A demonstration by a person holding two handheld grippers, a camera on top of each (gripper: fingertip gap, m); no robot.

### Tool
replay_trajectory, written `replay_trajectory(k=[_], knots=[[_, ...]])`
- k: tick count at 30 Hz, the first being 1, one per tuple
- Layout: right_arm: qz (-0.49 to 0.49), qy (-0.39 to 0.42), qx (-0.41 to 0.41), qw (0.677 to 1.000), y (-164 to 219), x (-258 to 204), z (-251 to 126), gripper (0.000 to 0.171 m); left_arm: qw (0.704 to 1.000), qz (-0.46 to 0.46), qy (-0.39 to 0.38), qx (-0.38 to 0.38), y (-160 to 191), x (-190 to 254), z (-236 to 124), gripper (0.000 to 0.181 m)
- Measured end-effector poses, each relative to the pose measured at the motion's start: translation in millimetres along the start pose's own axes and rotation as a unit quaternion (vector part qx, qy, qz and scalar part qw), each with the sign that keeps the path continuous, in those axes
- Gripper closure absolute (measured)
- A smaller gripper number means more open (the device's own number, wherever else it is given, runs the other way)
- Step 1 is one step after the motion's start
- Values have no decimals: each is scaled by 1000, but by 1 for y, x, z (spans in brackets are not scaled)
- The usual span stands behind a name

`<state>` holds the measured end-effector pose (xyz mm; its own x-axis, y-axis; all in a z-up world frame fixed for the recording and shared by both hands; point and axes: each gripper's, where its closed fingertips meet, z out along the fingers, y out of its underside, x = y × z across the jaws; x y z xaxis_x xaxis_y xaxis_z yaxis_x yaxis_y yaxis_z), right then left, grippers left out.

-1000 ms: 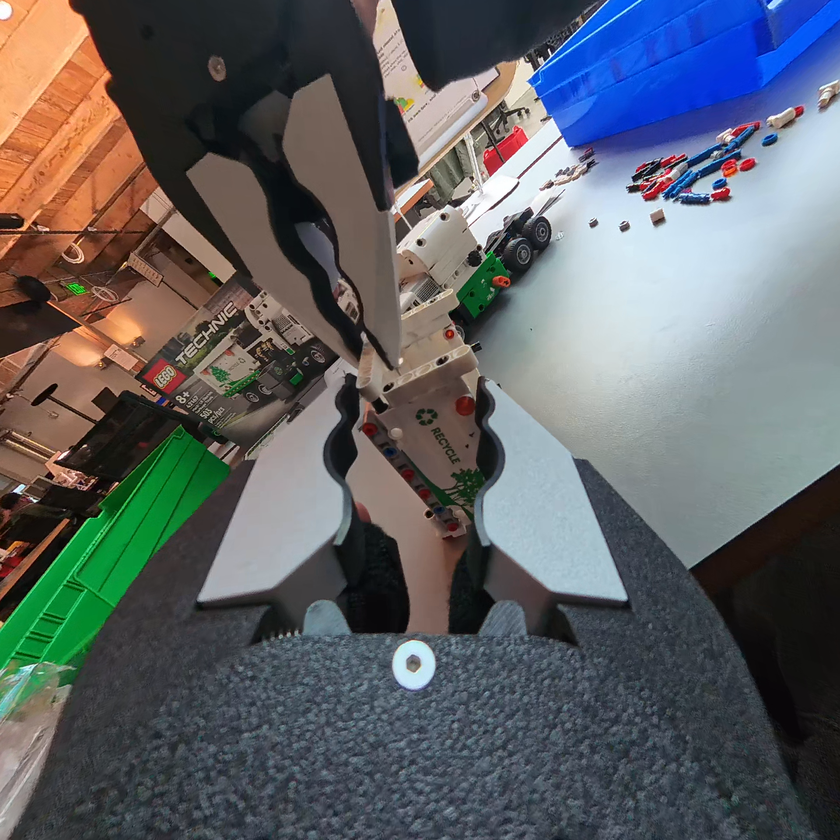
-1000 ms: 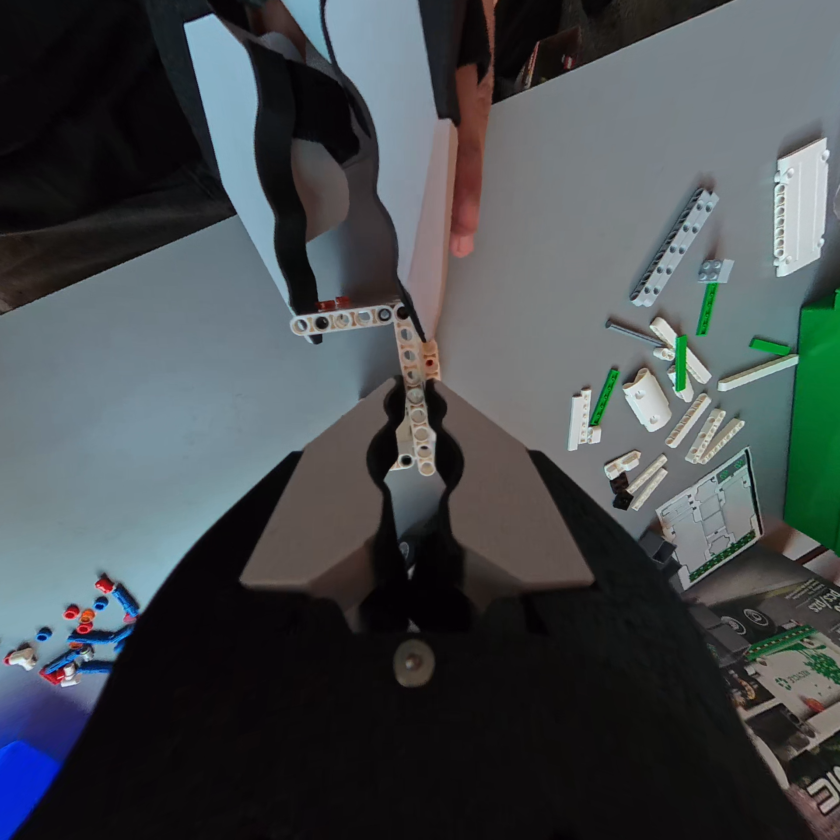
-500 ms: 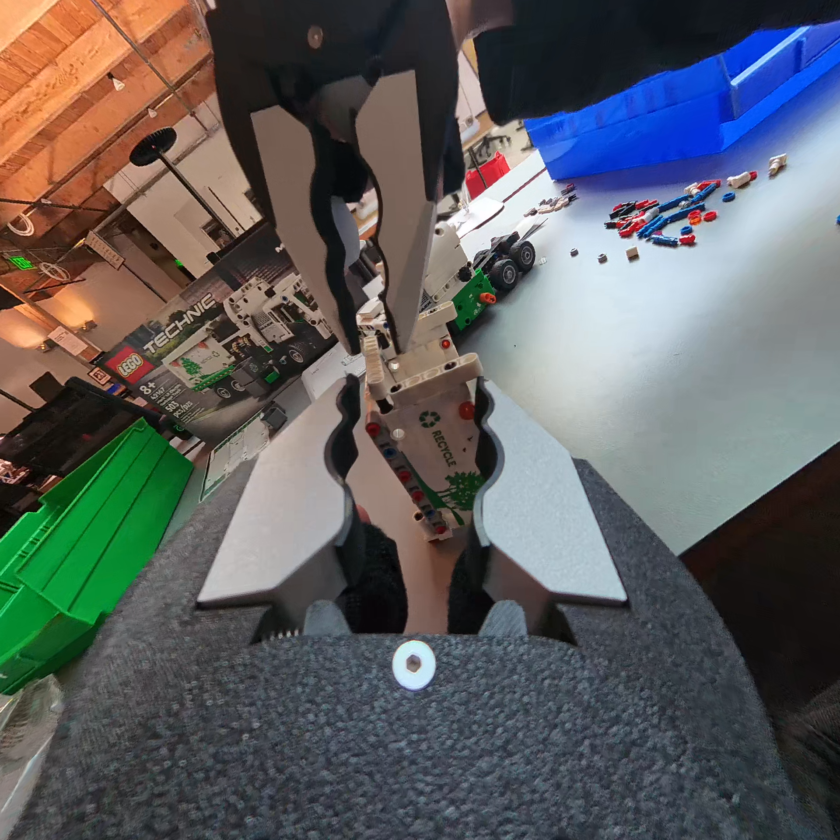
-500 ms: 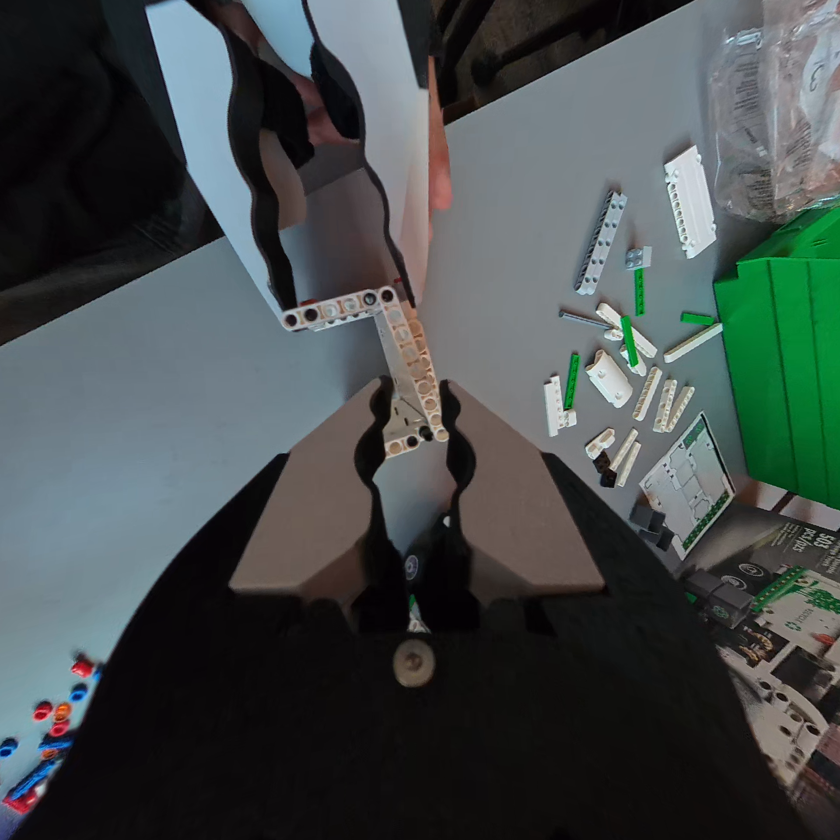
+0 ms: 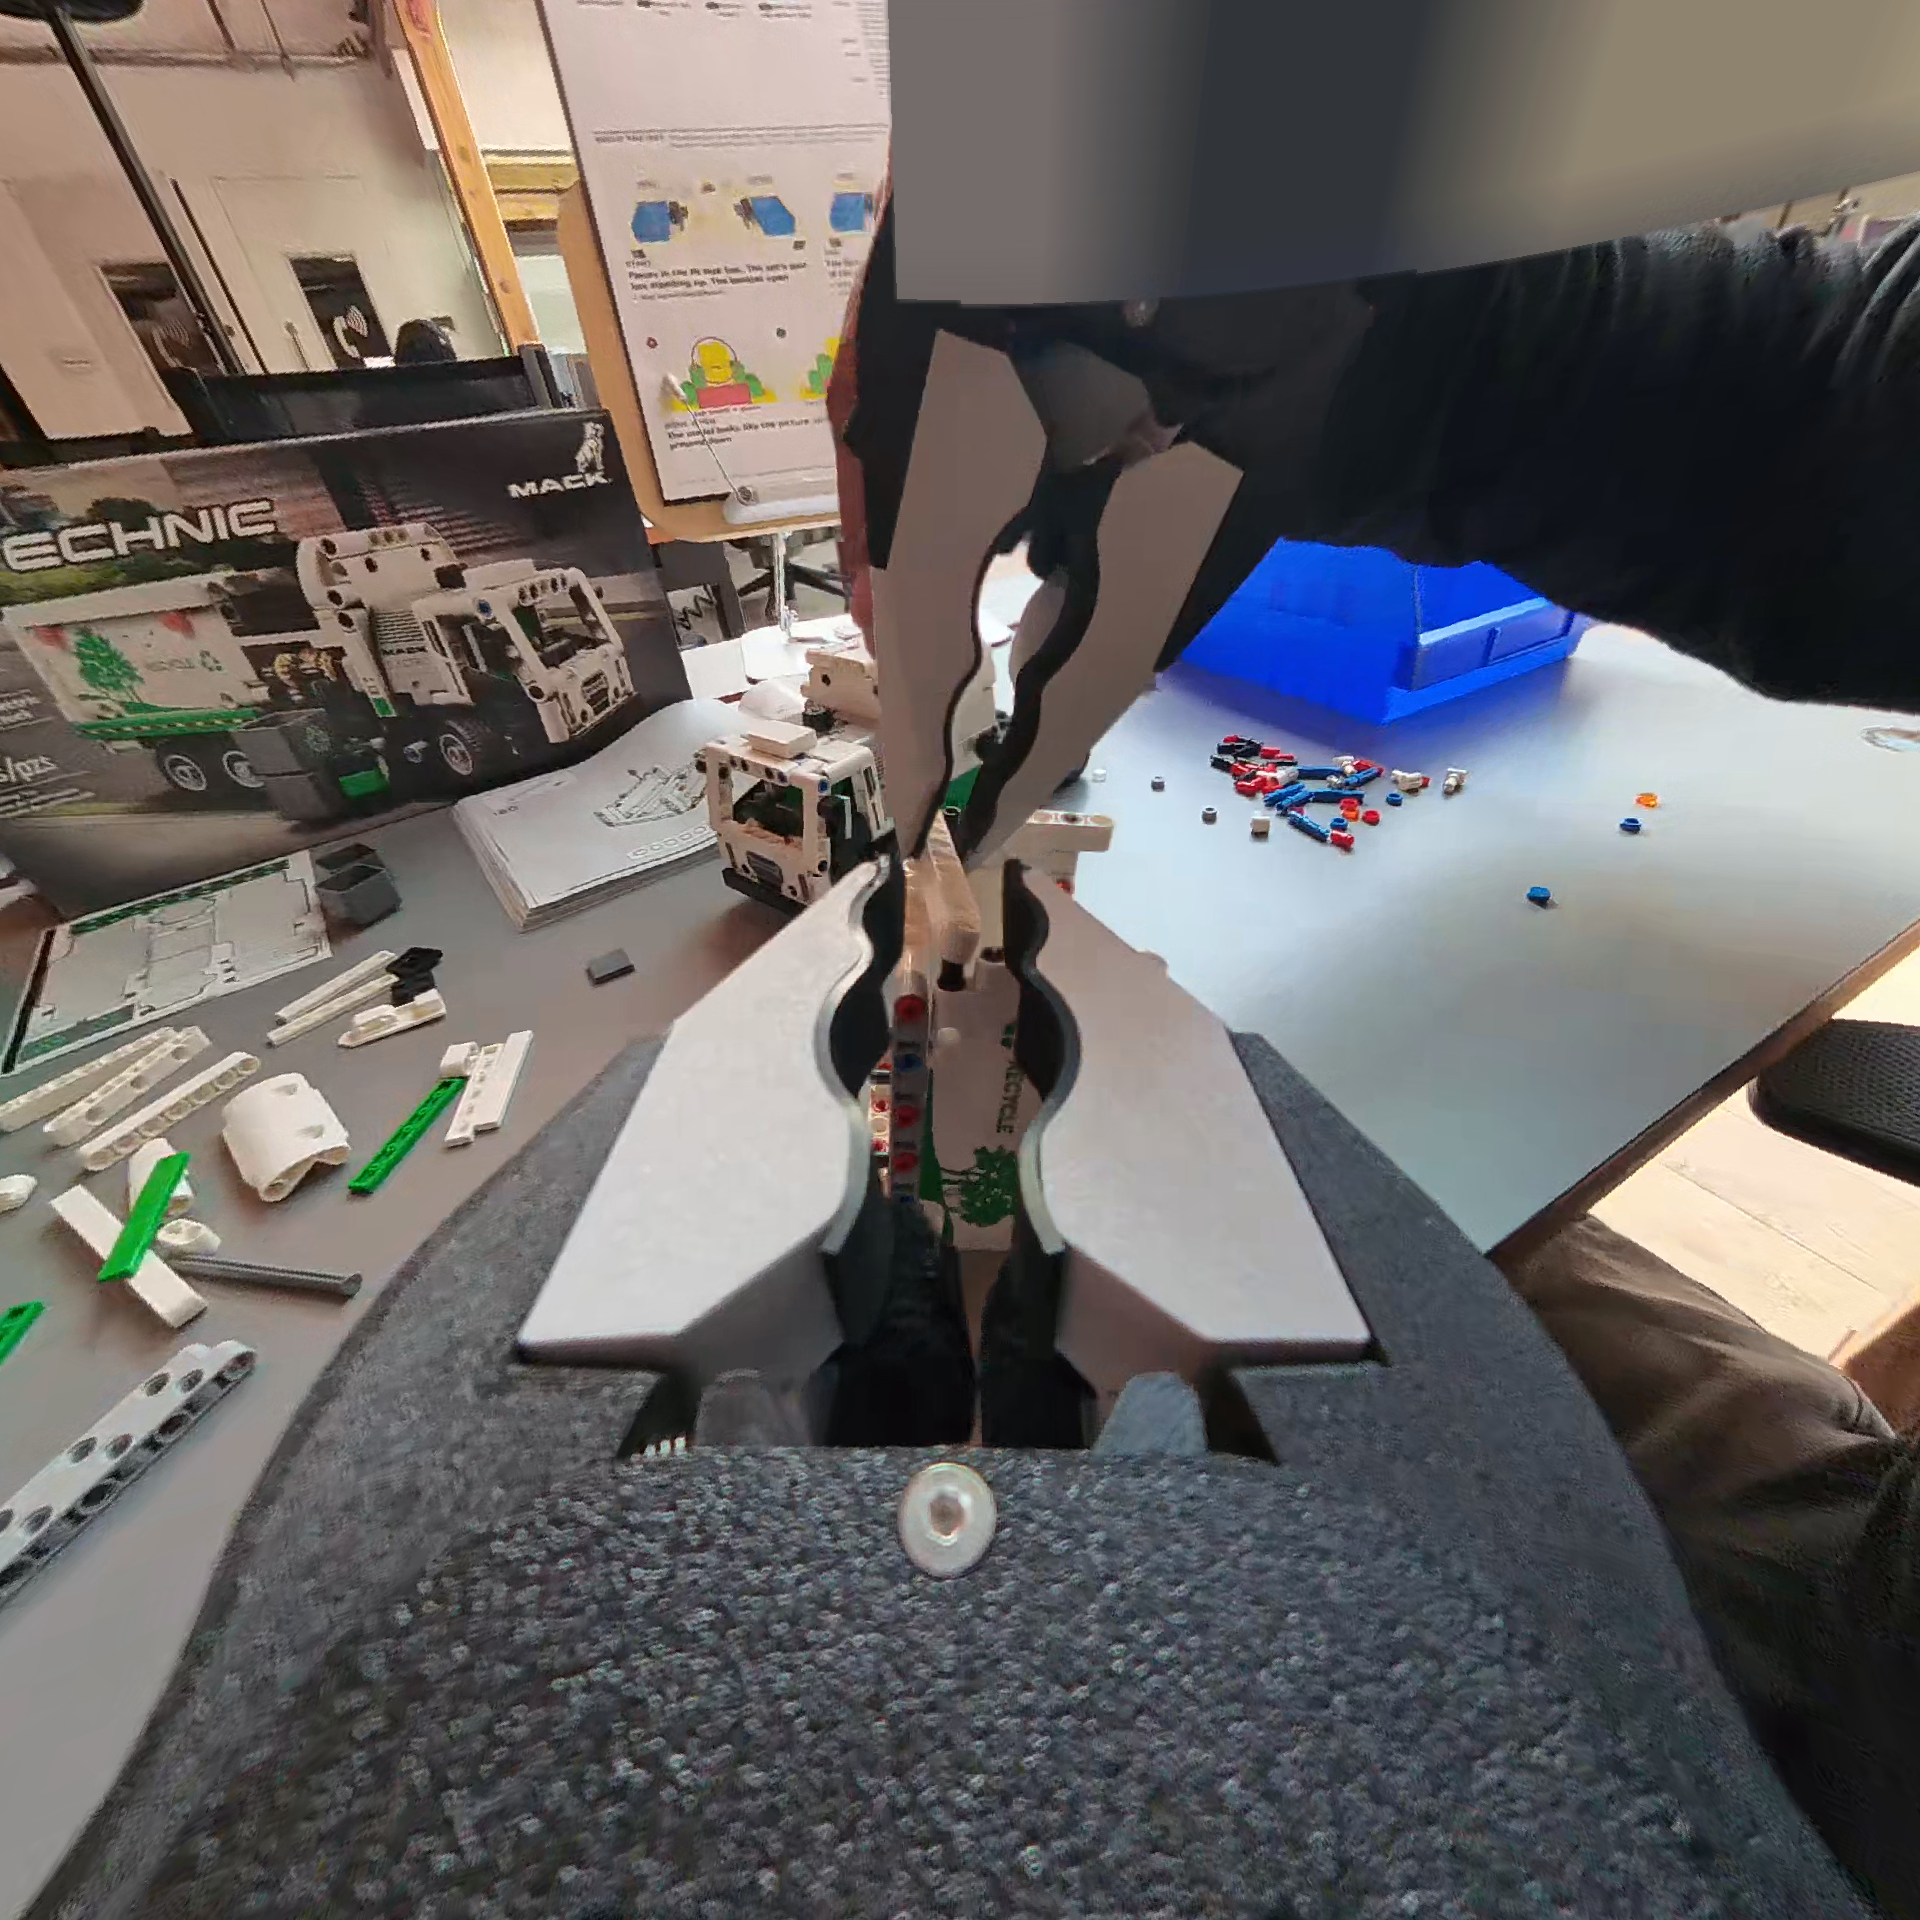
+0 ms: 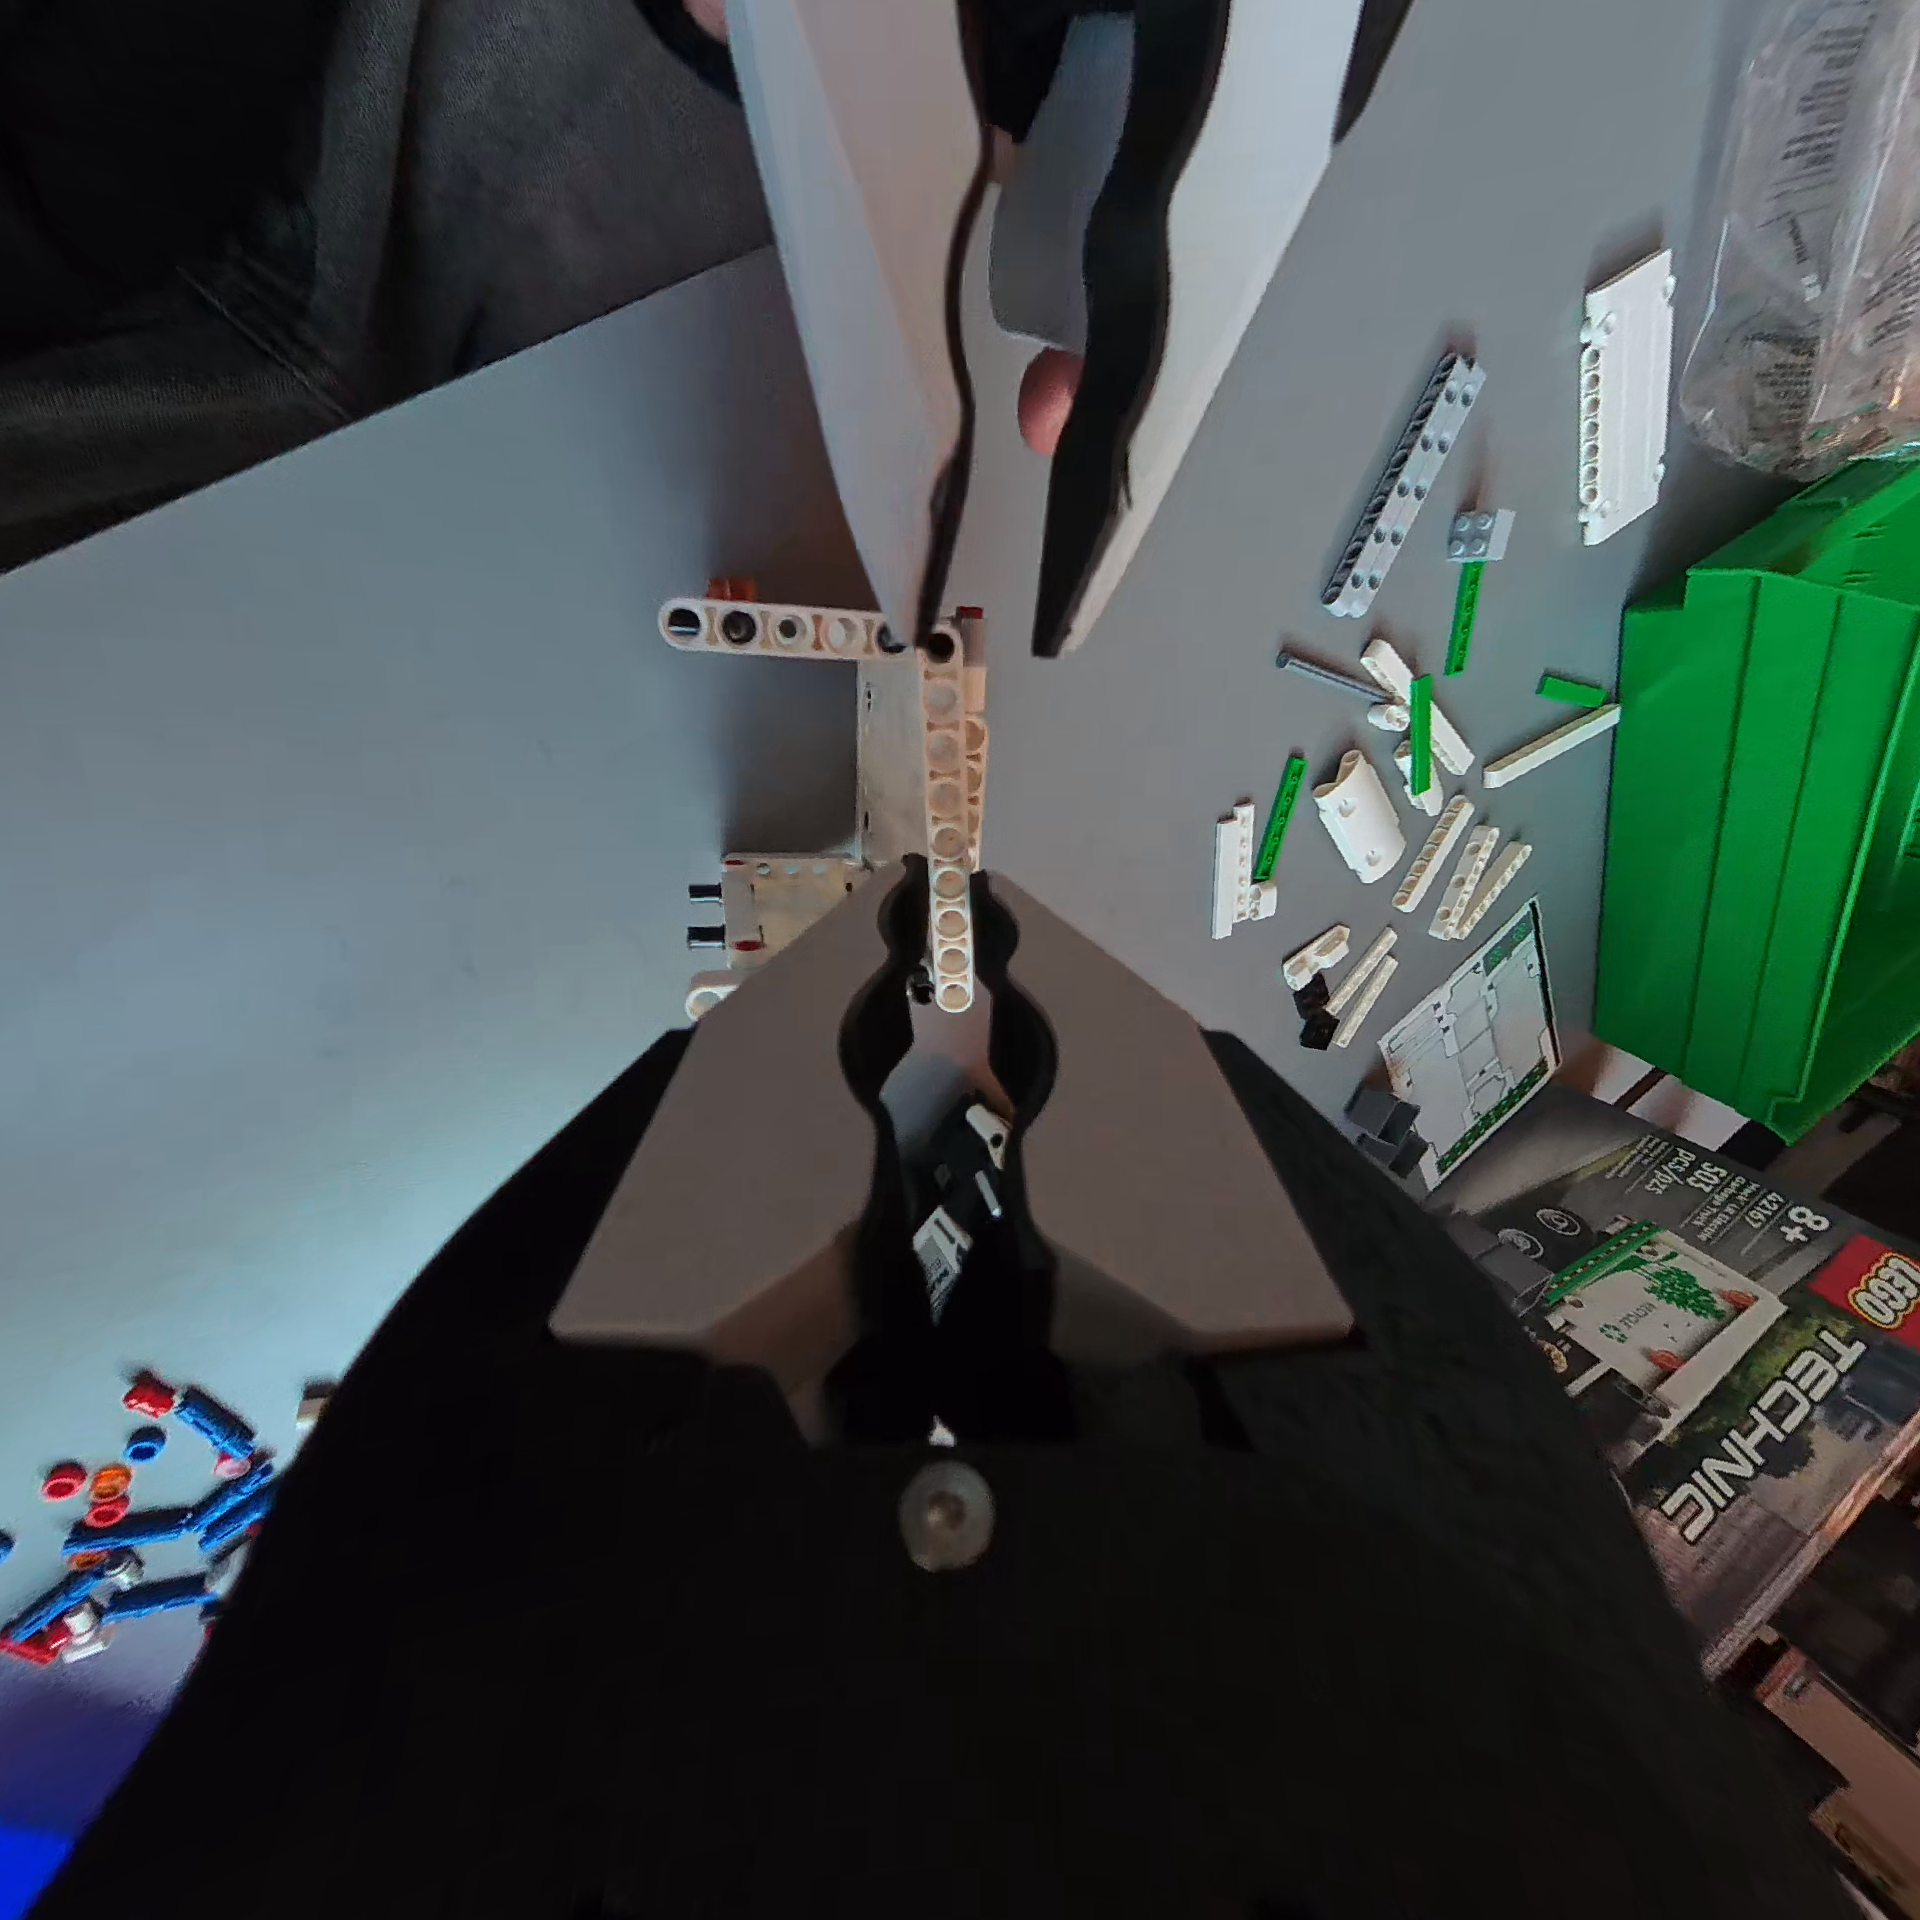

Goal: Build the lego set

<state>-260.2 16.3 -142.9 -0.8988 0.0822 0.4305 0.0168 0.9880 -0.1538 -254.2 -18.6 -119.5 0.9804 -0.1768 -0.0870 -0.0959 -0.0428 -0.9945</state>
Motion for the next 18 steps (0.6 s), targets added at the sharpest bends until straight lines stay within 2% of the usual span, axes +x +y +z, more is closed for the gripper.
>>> replay_trajectory(k=[1,9,18], knots=[[1,-4,-5,1000,0,0,0,166,1000,0,3,-7,3,-1,1,168],[24,-38,-14,999,0,0,0,166,999,19,31,-30,12,0,6,176],[63,-21,43,997,8,5,-5,160,991,-108,79,-18,11,-9,2,176]])
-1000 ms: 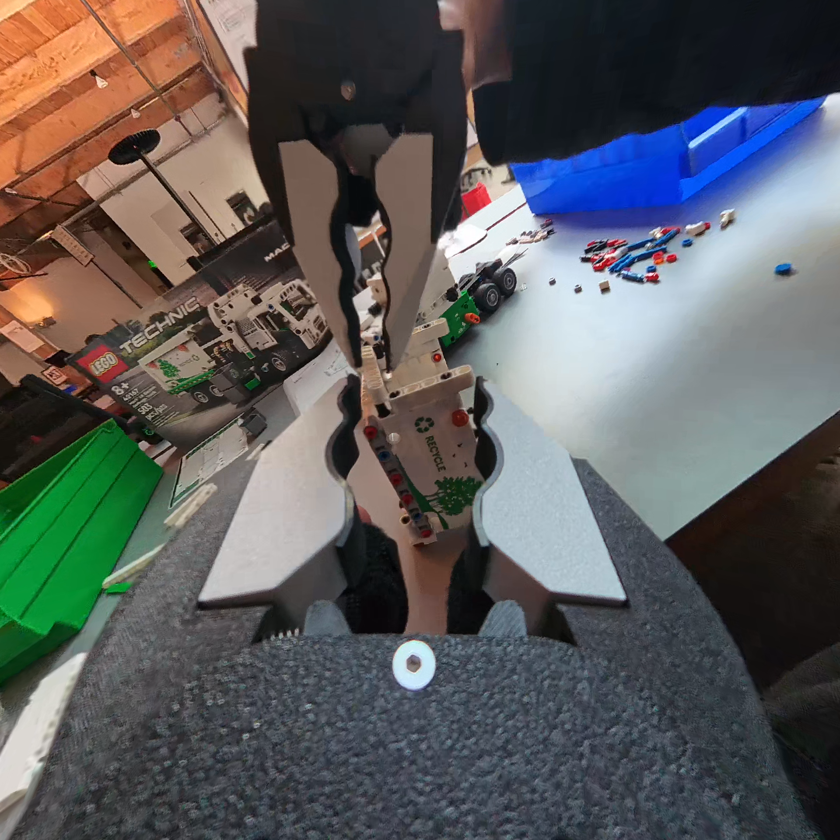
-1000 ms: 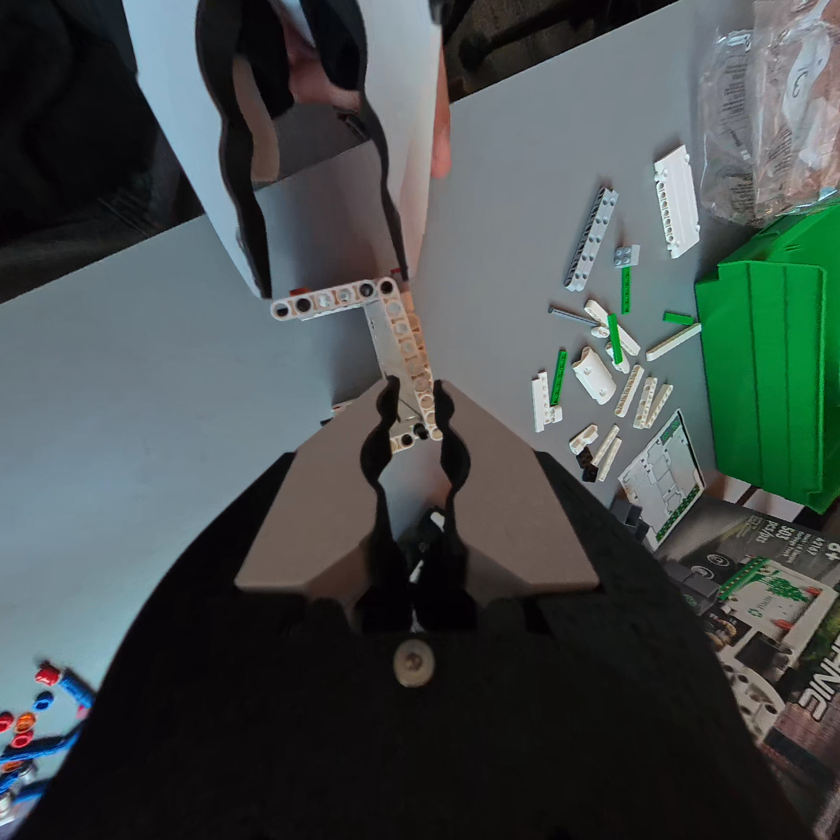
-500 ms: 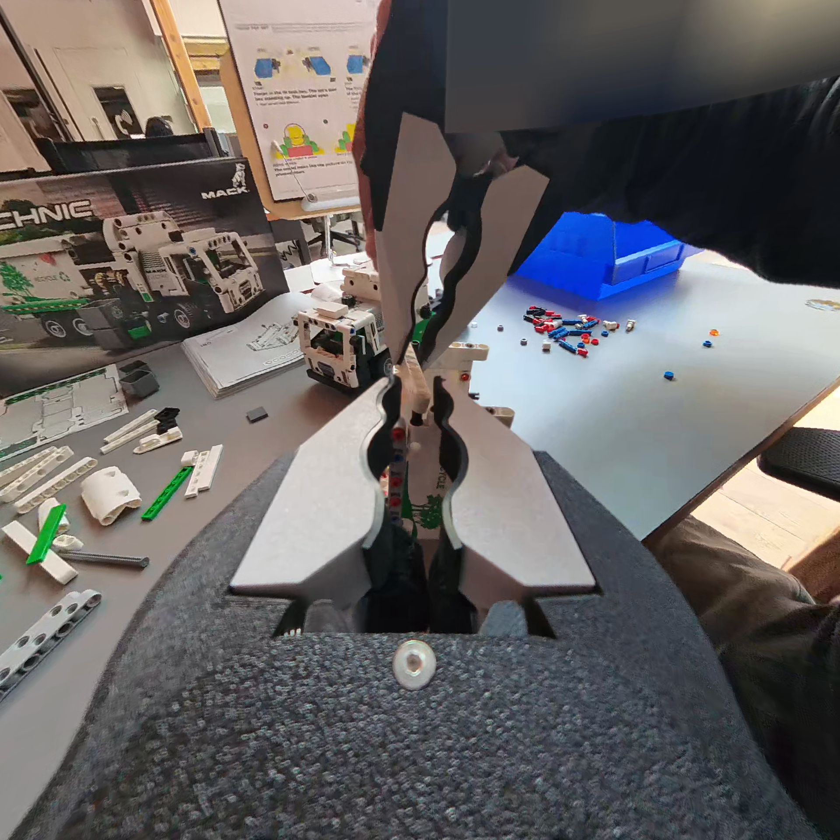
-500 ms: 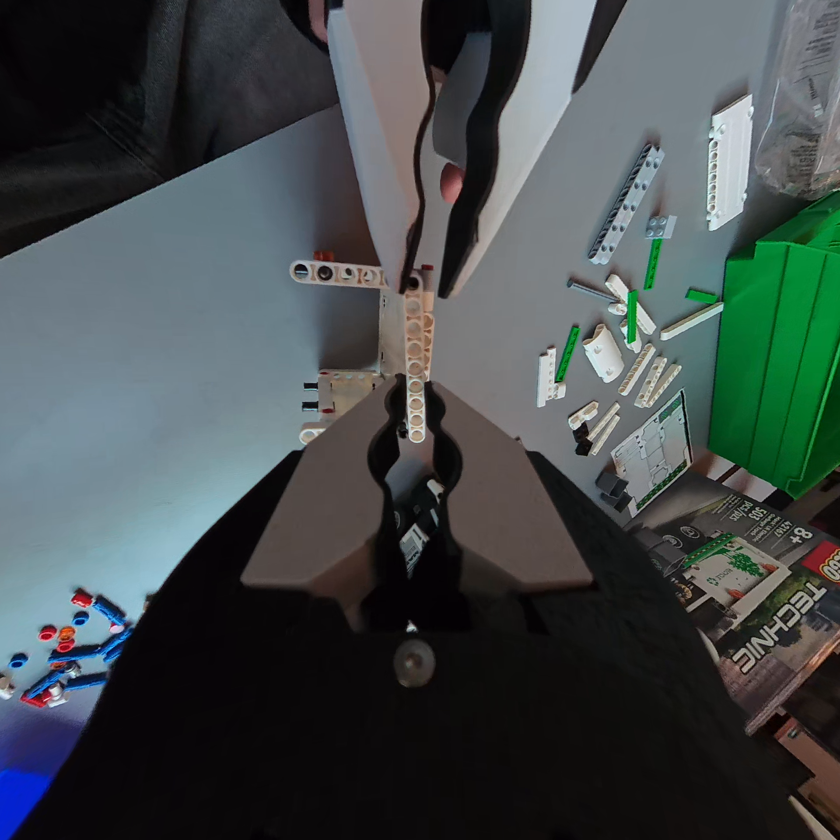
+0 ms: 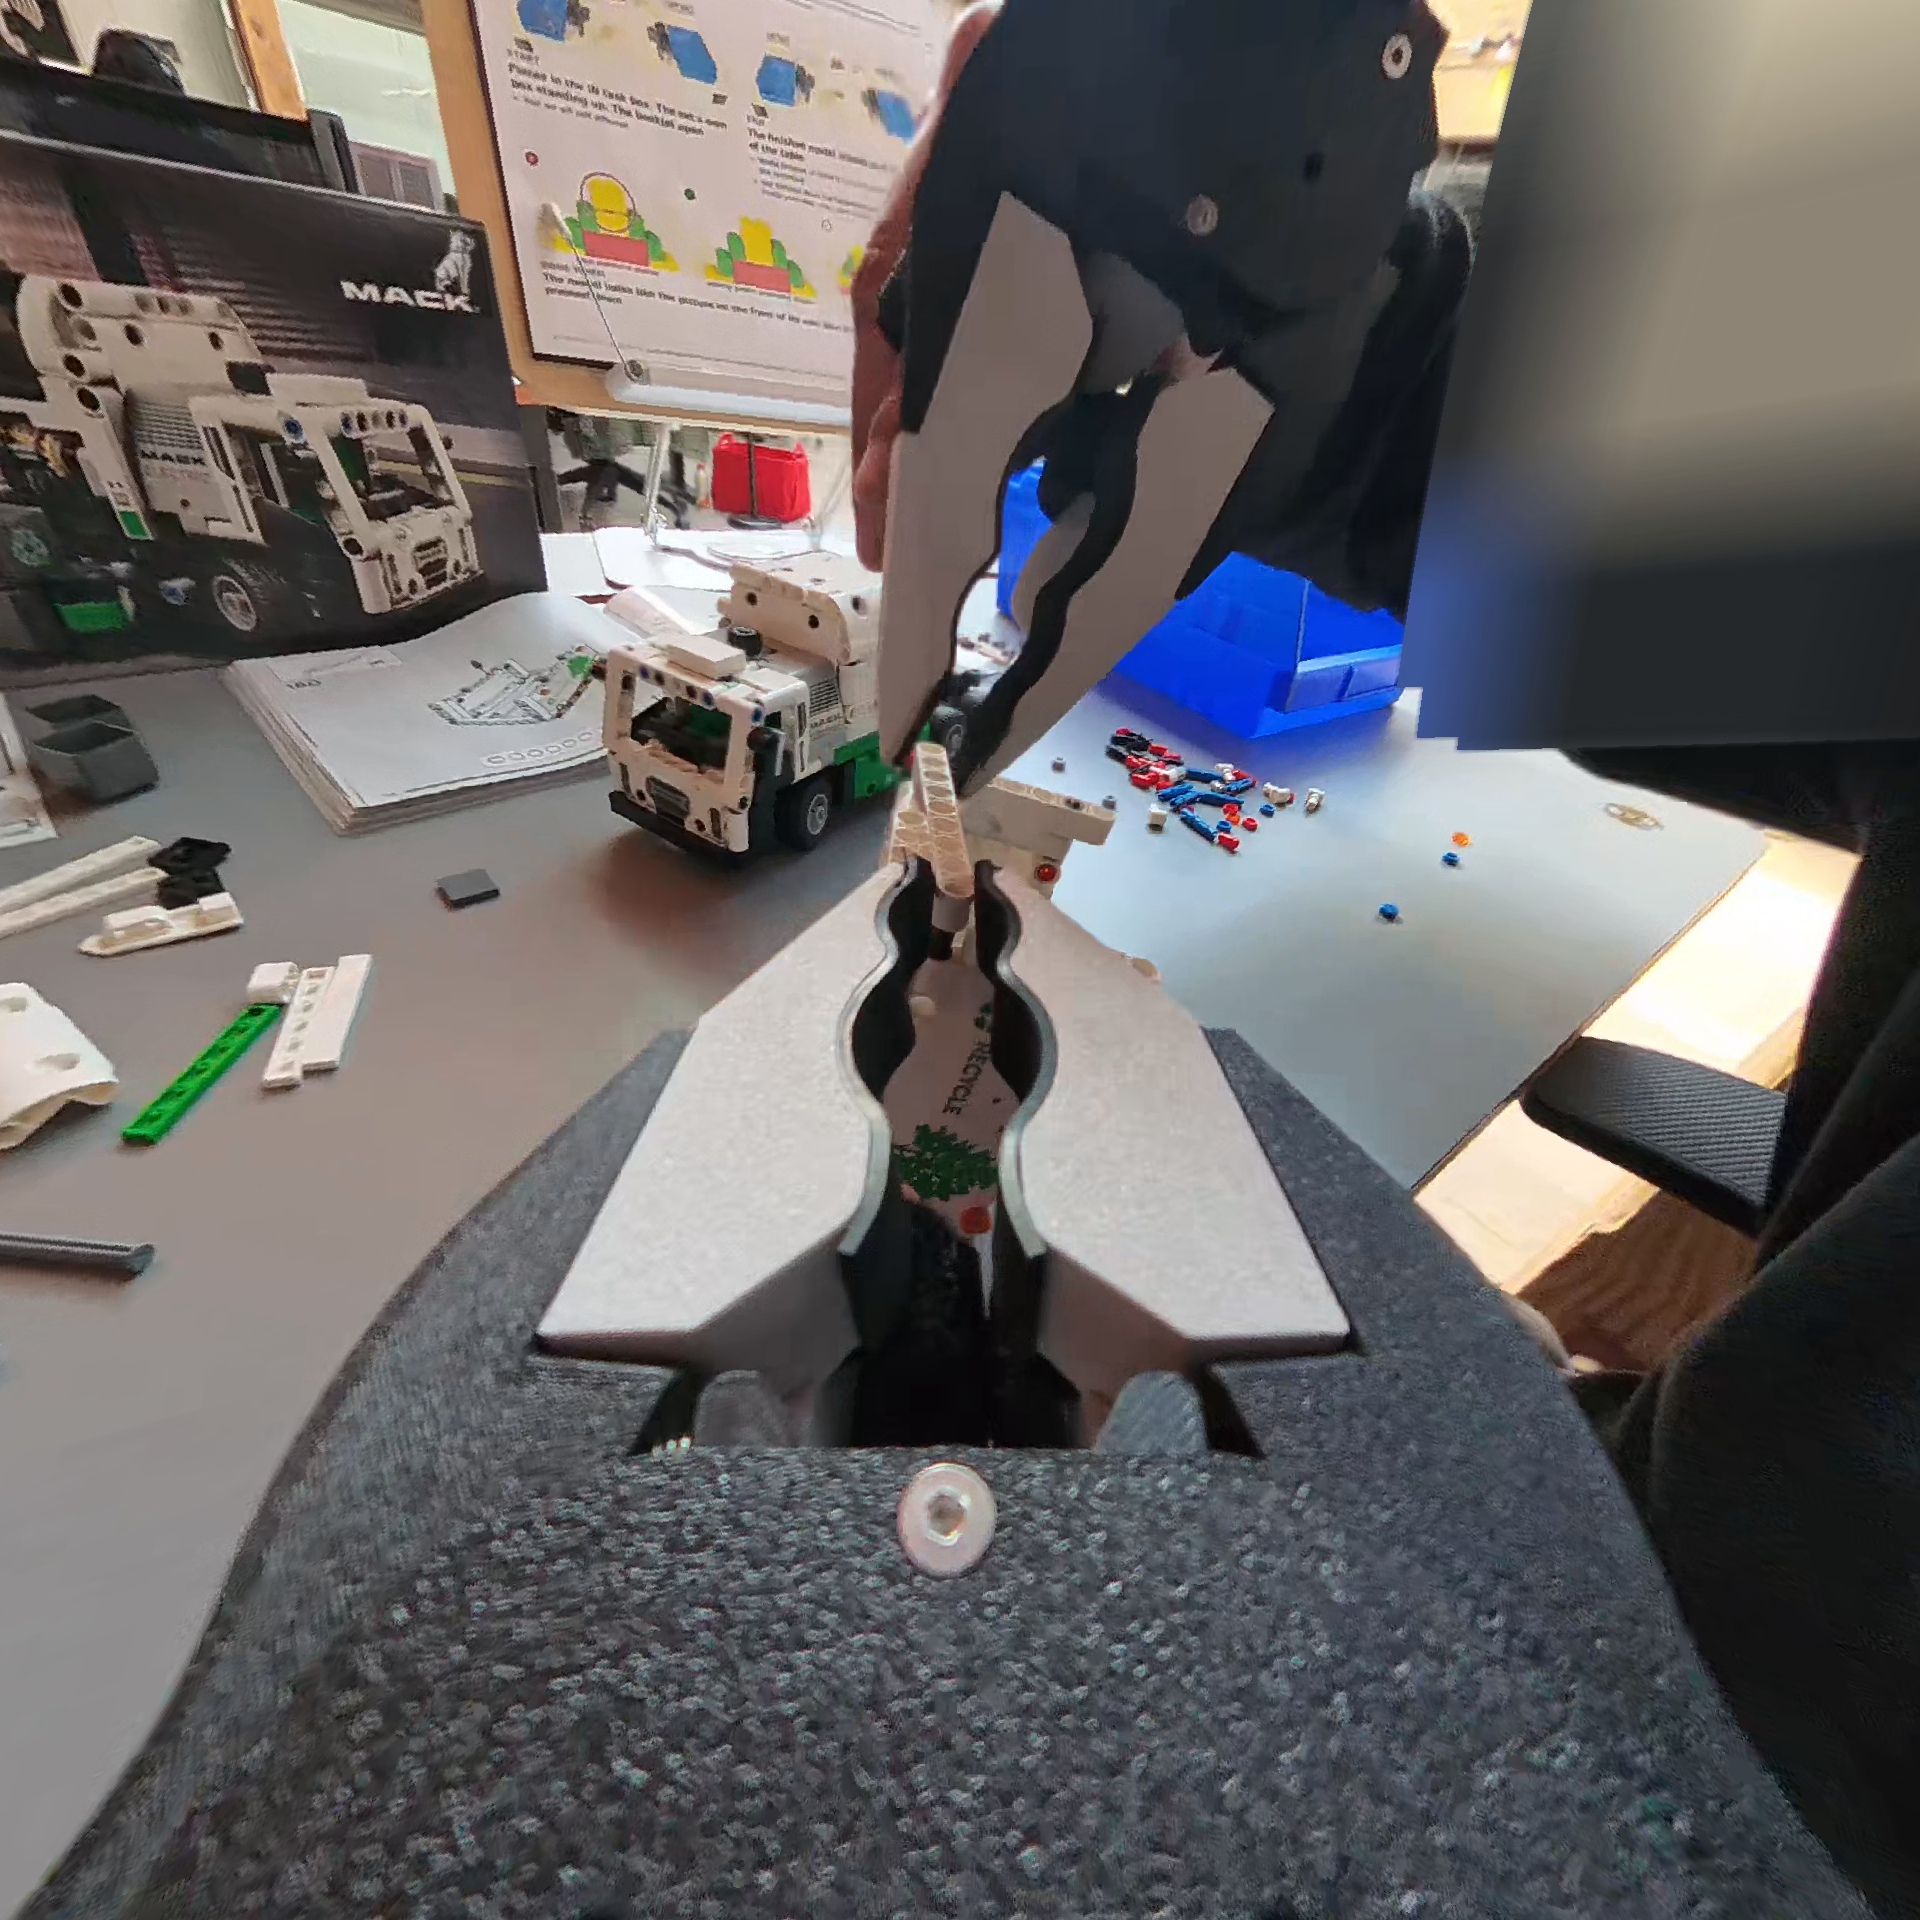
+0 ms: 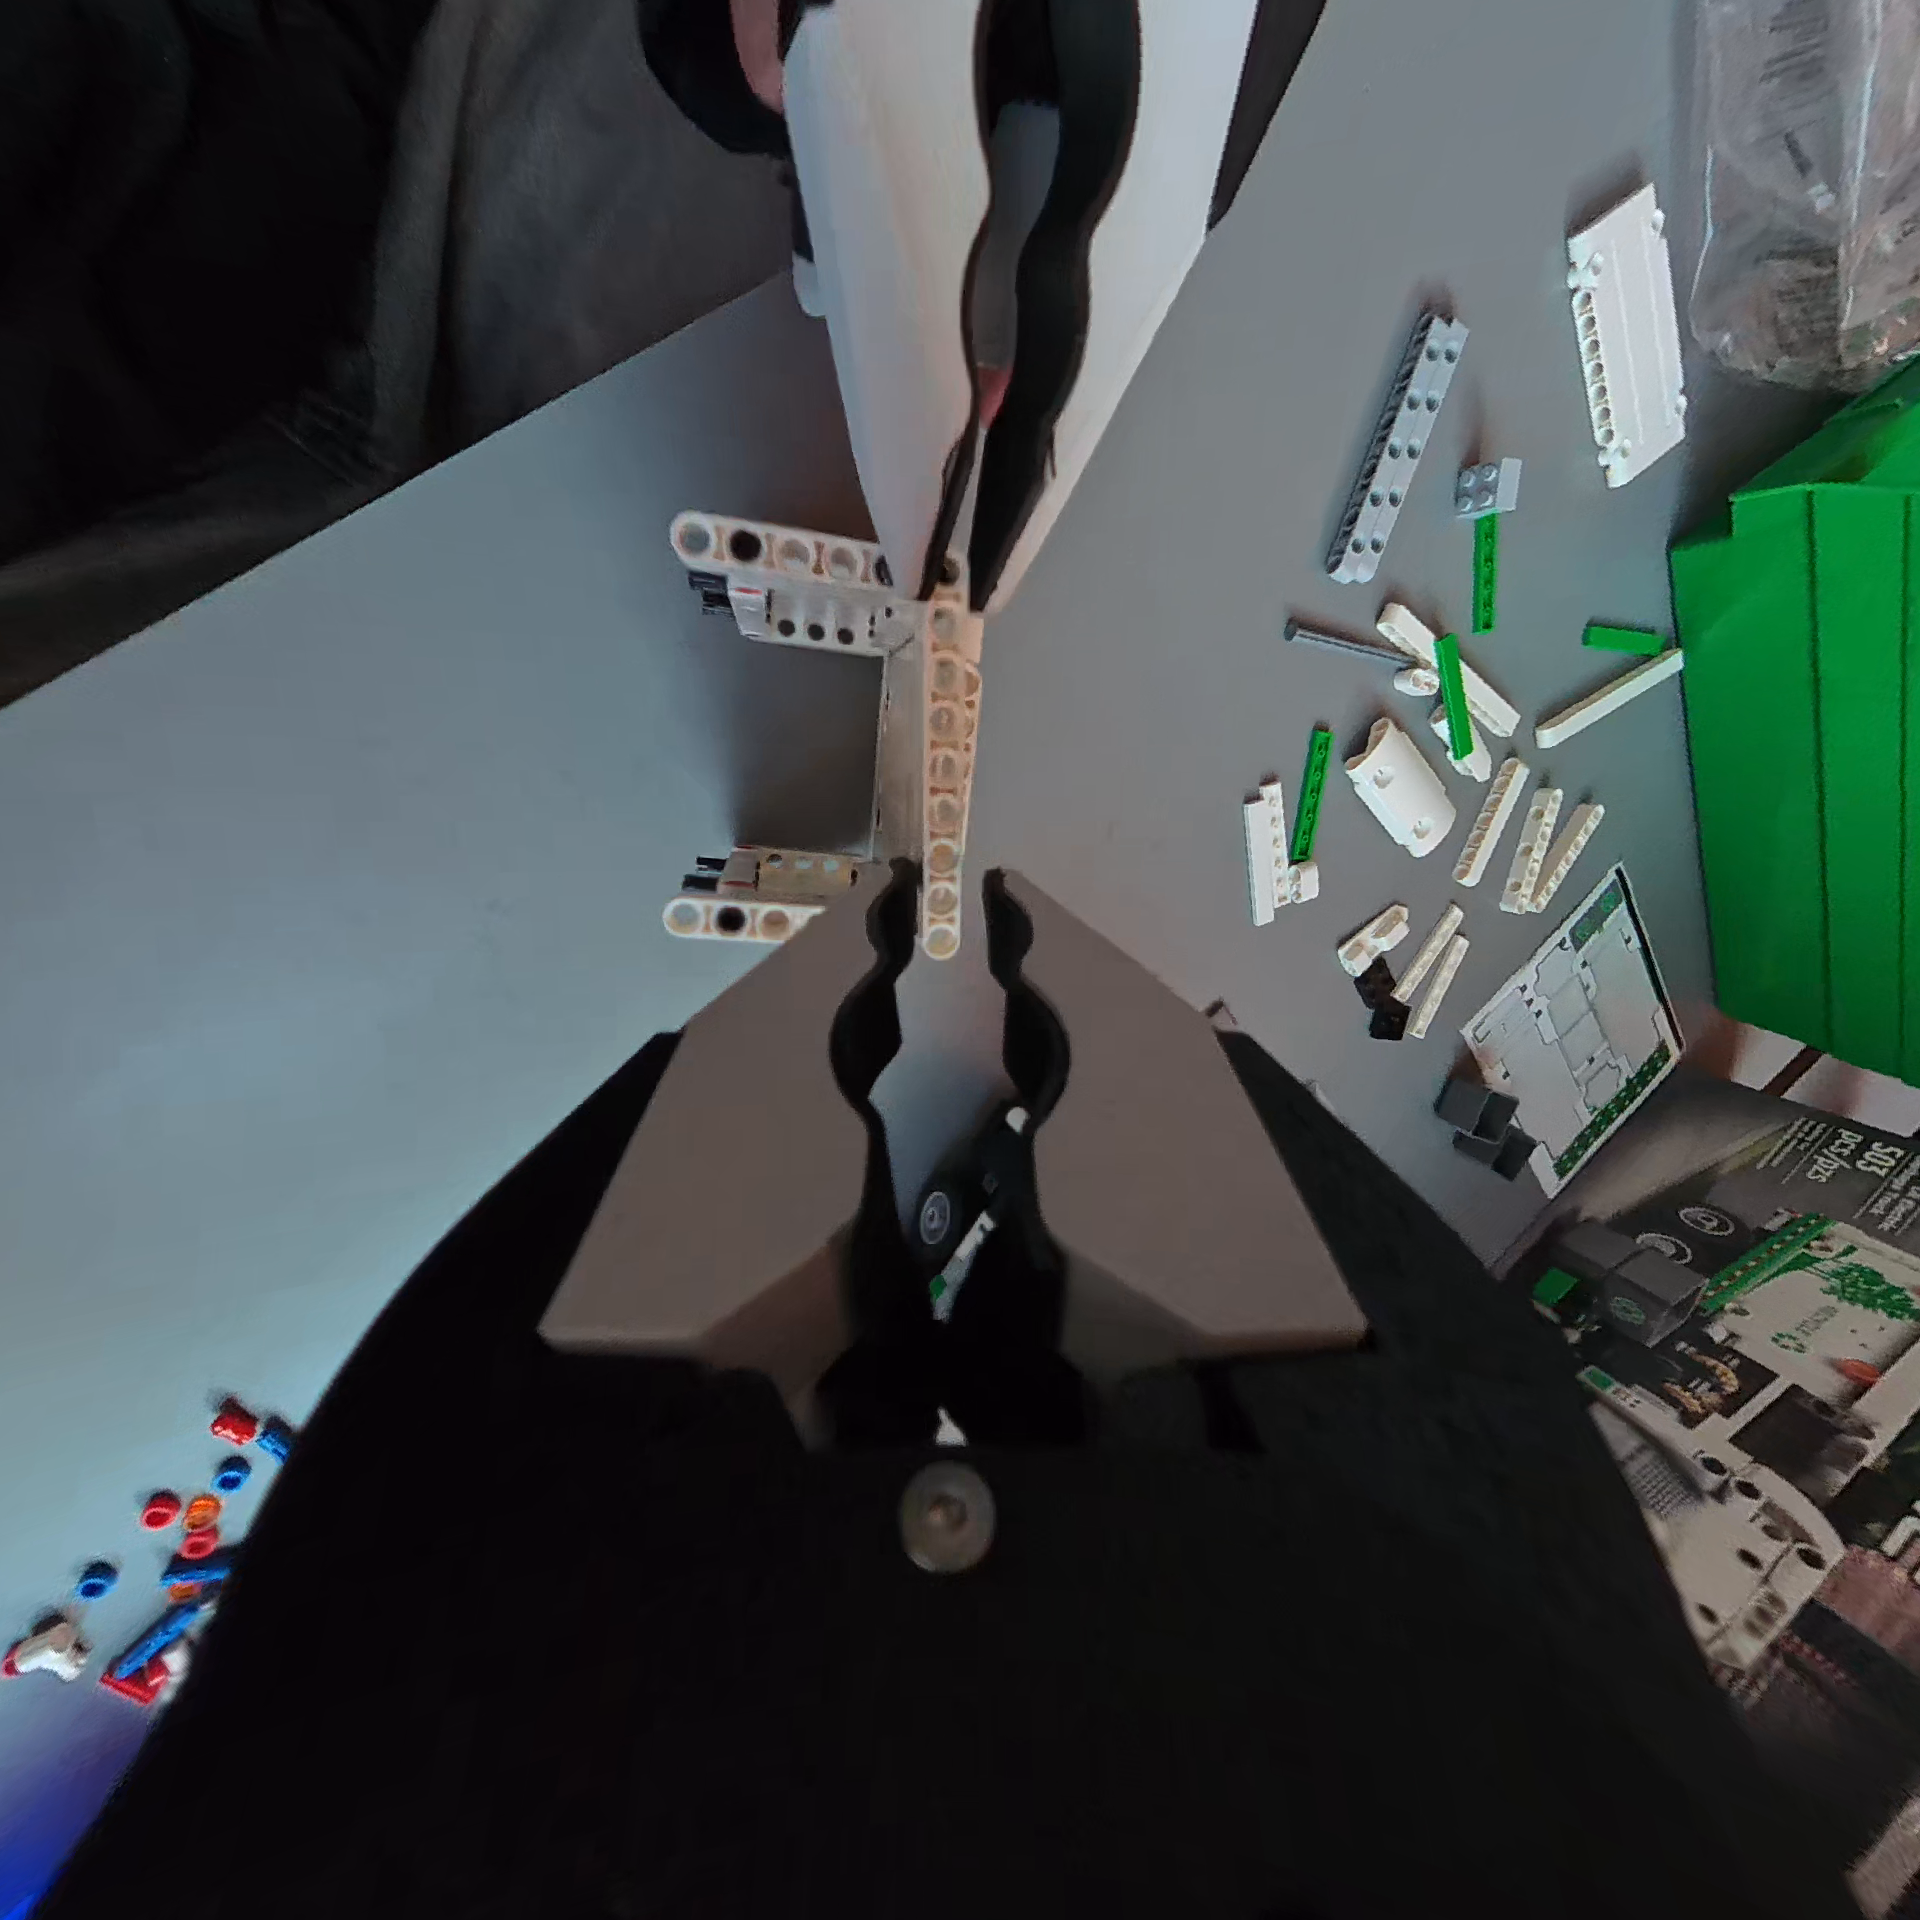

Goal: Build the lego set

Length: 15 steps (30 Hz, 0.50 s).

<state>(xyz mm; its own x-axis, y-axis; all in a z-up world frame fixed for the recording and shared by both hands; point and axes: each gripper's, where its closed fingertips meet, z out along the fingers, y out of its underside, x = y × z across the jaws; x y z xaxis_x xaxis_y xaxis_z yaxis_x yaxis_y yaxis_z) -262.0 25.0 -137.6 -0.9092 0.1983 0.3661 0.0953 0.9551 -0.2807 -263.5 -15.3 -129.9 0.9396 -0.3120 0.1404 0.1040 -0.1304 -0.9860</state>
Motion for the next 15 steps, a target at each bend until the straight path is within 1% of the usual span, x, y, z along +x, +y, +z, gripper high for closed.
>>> replay_trajectory(k=[3,7,15], knots=[[30,-3,32,999,2,-4,0,160,1000,-8,8,-3,0,-2,-1,177],[42,15,58,997,1,-6,-1,163,1000,-3,18,-5,0,-1,0,177],[45,44,50,997,-1,-5,-6,165,1000,-6,23,12,0,-2,-1,177]])
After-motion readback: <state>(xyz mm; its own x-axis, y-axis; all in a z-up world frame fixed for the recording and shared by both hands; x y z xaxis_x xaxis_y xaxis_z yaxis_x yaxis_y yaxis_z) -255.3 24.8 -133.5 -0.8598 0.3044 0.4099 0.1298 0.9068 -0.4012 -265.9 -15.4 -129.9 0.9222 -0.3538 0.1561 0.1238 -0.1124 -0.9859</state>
